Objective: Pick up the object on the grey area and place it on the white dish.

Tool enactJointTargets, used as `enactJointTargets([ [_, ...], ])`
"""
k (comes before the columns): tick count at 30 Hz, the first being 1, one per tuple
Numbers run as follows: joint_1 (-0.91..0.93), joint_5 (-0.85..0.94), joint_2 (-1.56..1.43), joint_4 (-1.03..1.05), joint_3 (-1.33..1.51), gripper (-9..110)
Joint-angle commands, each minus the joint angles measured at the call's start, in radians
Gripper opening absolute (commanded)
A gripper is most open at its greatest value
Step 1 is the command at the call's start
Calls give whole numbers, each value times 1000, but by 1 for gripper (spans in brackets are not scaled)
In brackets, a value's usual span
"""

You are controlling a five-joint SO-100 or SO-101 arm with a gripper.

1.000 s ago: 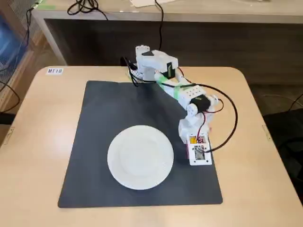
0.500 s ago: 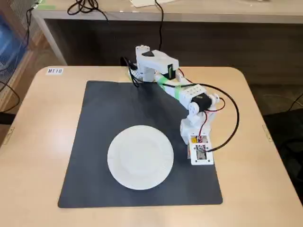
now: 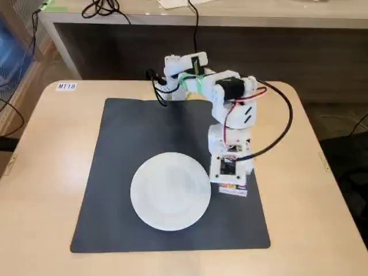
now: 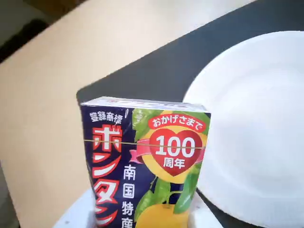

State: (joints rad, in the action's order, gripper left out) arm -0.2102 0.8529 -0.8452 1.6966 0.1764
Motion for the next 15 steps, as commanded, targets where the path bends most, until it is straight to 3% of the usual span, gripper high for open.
enactJointTargets([
  [1, 98, -153, -91, 3, -6, 13],
  [15, 221, -782, -130, 3, 261, 15],
])
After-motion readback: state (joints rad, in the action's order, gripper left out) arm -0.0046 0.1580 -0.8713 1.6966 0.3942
